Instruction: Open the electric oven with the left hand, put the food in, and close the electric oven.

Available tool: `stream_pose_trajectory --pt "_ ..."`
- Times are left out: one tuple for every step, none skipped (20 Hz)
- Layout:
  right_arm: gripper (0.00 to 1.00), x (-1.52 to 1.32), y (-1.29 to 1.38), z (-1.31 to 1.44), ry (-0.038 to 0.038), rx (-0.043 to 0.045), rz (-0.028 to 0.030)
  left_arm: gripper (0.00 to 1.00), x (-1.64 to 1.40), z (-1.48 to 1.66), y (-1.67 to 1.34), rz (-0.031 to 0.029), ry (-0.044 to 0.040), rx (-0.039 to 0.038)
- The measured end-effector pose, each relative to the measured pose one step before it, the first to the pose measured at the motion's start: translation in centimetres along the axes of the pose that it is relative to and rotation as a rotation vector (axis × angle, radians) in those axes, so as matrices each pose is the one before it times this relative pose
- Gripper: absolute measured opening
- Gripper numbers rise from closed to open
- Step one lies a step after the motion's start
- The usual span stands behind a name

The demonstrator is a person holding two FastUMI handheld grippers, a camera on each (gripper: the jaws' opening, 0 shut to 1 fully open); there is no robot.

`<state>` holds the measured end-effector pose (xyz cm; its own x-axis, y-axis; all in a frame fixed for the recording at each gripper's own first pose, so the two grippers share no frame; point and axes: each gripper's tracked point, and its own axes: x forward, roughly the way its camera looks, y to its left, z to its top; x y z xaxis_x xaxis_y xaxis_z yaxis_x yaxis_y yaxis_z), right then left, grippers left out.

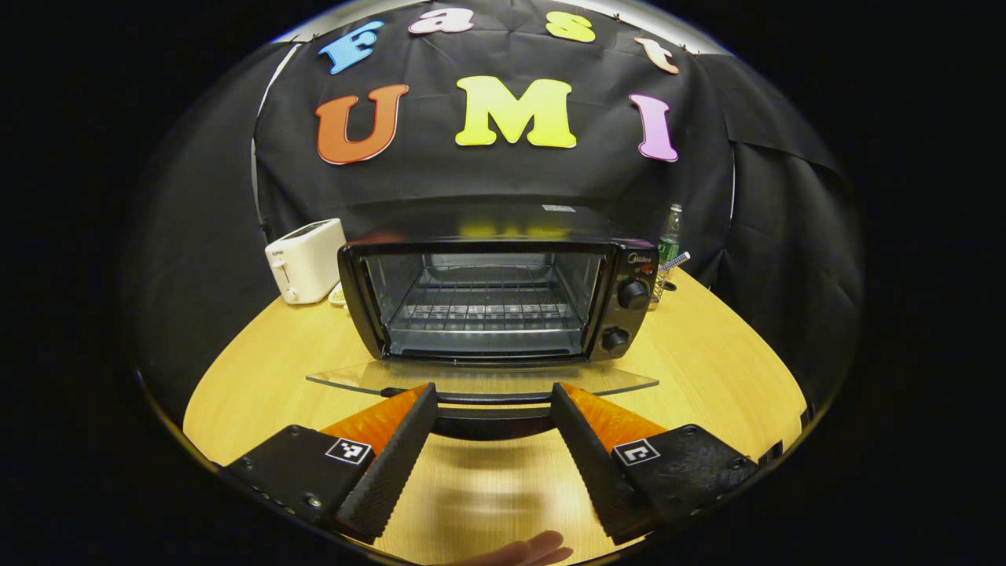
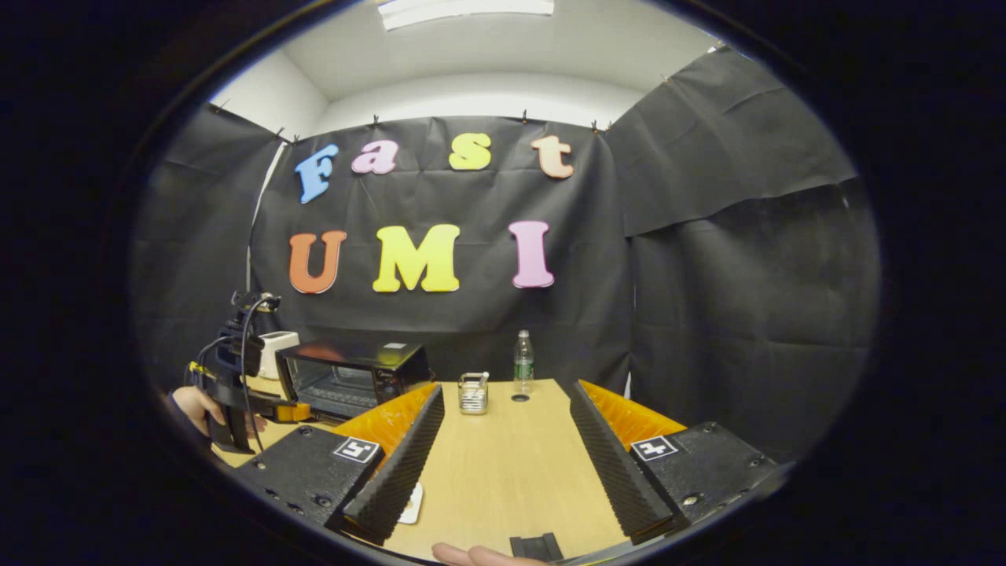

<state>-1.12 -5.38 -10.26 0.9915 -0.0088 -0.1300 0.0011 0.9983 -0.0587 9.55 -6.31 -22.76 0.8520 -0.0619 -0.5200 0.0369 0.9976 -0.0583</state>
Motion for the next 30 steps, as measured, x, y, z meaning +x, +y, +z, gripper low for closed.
stream_pose_trajectory --pt "0.99 0.150 0.103 -0.533 0.01267 0.00503 0.00319 0.96 -0.052 -0.561 -0.119 -0.00005 -0.00117 -0.00276" --pt "0.99 0.228 0.200 -0.581 0.01311 0.00293 0.00406 0.96 -0.109 -0.629 -0.002 -0.00042 -0.00125 -0.00695" --pt "0.99 0.165 0.227 -0.611 0.01240 0.00284 0.00671 0.96 0.067 -0.417 0.008 0.00015 -0.00251 -0.00682" --pt "0.99 0.256 0.424 -0.524 0.01267 0.00296 0.01043 0.96 -0.054 -0.423 -0.043 -0.00043 -0.00404 -0.00409" --pt "0.99 0.247 0.371 -0.720 0.01470 0.00187 0.01122 0.96 0.028 -0.510 -0.047 0.00006 0.00065 -0.00138" --pt "0.99 0.230 0.345 -0.481 0.01019 0.00106 0.01026 0.96 0.151 -0.857 0.020 -0.00085 0.00237 -0.00098" --pt "0.99 0.214 0.433 -0.526 0.00648 0.00245 0.01190 0.96 0.104 -1.093 0.029 -0.00105 0.01161 0.00134" --pt "0.99 0.292 0.492 -0.545 0.00800 0.00166 0.01305 0.96 0.270 -1.224 0.249 0.00064 0.01706 -0.00658" --pt "0.99 0.378 0.429 -0.514 0.00807 -0.00125 0.01396 0.95 0.528 -1.399 0.173 -0.00179 0.02972 -0.01583" --pt "0.99 0.345 0.558 -0.436 0.01068 -0.00340 0.01826 0.95 0.621 -1.496 0.189 0.00102 0.04054 -0.01941" --pt "0.99 0.276 0.622 -0.533 0.00829 -0.00303 0.02346 0.94 -0.244 -0.448 0.027 -0.00008 0.01049 -0.01372" --pt "1.00 0.422 0.962 -0.317 0.00753 0.00051 0.04133 0.84 -0.187 1.331 -0.294 -0.00521 -0.05685 0.01354" --pt "1.00 0.585 0.998 -0.580 0.01471 -0.00019 0.04461 0.93 -0.150 0.010 -0.138 -0.00494 0.00730 0.00596" --pt "1.00 0.652 0.872 -0.610 0.01712 -0.00558 0.04633 0.92 0.053 -0.544 0.229 -0.00491 0.01992 -0.00325" --pt "1.00 0.689 0.665 -0.928 0.02356 -0.01184 0.04042 0.93 0.016 -0.173 0.011 -0.00600 0.00608 -0.01306" --pt "1.00 0.785 0.636 -0.841 0.02400 -0.01340 0.04142 0.93 0.031 0.406 0.022 -0.00802 -0.00965 -0.00713" --pt "1.00 0.947 0.821 -1.293 0.03280 -0.01766 0.04384 0.93 -0.087 0.169 -0.037 -0.00785 -0.00788 -0.00367" --pt "1.00 0.884 0.622 -1.079 0.02855 -0.01438 0.03246 0.93 -0.193 0.194 0.015 -0.00350 -0.01248 -0.00249" --pt "1.00 0.954 0.706 -1.209 0.02972 -0.01813 0.04118 0.93 -0.200 -0.045 0.180 -0.00159 0.00133 -0.00199" --pt "0.99 1.109 0.738 -1.133 0.03253 -0.02018 0.03832 0.93 -0.408 -0.060 0.262 0.00556 0.00043 -0.00606" --pt "1.00 0.895 0.753 -1.333 0.03308 -0.02553 0.04342 0.93 -0.379 0.176 0.086 0.00078 -0.00193 -0.00851" --pt "1.00 1.027 1.049 -0.942 0.02944 -0.02989 0.05595 0.93 -0.334 0.399 0.233 0.00111 -0.00905 -0.01027" --pt "1.00 0.759 1.060 -0.636 0.01671 -0.01806 0.05337 0.93 -0.565 0.502 0.166 -0.00066 -0.01310 -0.00938" --pt "1.00 0.643 0.917 -0.664 0.01950 -0.01056 0.04733 0.93 -0.752 0.533 0.384 0.00395 -0.01458 -0.00872" --pt "1.00 0.649 0.793 -0.555 0.02085 -0.01312 0.03977 0.93 -0.822 0.612 0.250 0.00189 -0.02182 -0.00576" --pt "0.99 0.644 0.589 -0.686 0.02419 -0.02087 0.02470 0.93 -0.916 0.621 0.165 -0.00295 -0.02504 -0.00323" --pt "0.99 0.617 0.170 -0.687 0.02658 -0.02012 0.00909 0.93 -0.980 0.568 0.145 -0.00369 -0.02234 0.00441" --pt "0.99 0.833 0.265 -0.757 0.02416 -0.00973 0.01275 0.93 -1.119 0.557 0.194 0.00284 -0.02221 0.00517" --pt "0.99 0.719 0.003 -0.691 0.02867 -0.00041 0.00194 0.93 -1.188 0.654 0.134 0.00045 -0.02533 0.00796" --pt "0.97 0.775 0.042 -0.631 0.02431 0.00662 0.00434 0.93 -1.132 0.607 -0.012 -0.00396 -0.02381 0.00679"
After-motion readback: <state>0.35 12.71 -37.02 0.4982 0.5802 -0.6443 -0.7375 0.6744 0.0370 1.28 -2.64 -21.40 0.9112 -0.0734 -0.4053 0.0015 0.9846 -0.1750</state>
